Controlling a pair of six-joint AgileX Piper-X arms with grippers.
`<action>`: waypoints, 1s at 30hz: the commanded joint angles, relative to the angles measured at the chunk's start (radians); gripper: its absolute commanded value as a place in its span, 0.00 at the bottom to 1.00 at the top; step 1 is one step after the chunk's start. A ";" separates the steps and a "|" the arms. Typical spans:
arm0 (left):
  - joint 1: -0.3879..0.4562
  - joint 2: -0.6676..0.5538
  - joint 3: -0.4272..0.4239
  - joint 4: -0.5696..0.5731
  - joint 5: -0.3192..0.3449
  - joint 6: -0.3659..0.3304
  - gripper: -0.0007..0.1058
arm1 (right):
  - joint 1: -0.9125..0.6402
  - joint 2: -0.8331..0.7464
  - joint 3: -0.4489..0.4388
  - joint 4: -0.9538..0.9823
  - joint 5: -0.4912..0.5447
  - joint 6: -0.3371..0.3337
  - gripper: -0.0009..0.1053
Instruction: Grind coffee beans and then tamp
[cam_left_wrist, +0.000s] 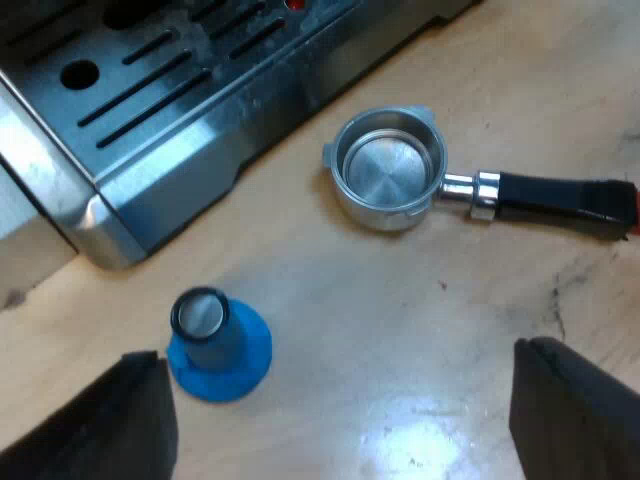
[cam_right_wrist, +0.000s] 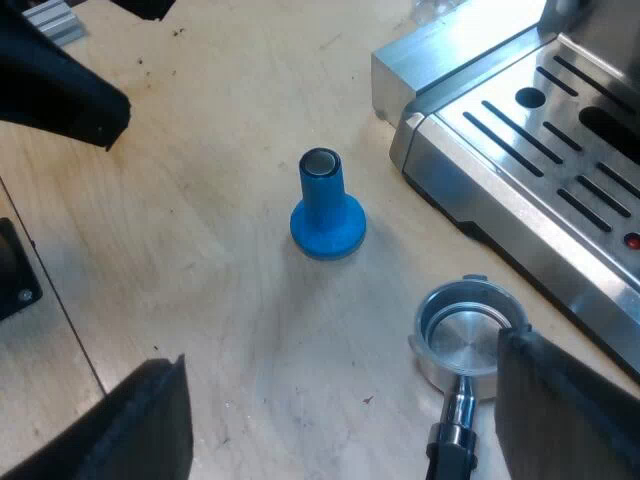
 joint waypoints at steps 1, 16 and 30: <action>0.023 0.007 -0.007 -0.021 -0.010 -0.010 0.67 | 0.003 -0.005 -0.004 -0.005 0.013 -0.014 0.61; 0.221 0.022 0.084 -0.059 0.124 0.048 0.67 | 0.003 0.043 0.079 -0.065 0.047 -0.004 0.73; 0.221 0.022 0.157 -0.154 0.119 0.053 0.67 | 0.003 0.043 0.267 -0.363 0.038 0.025 0.73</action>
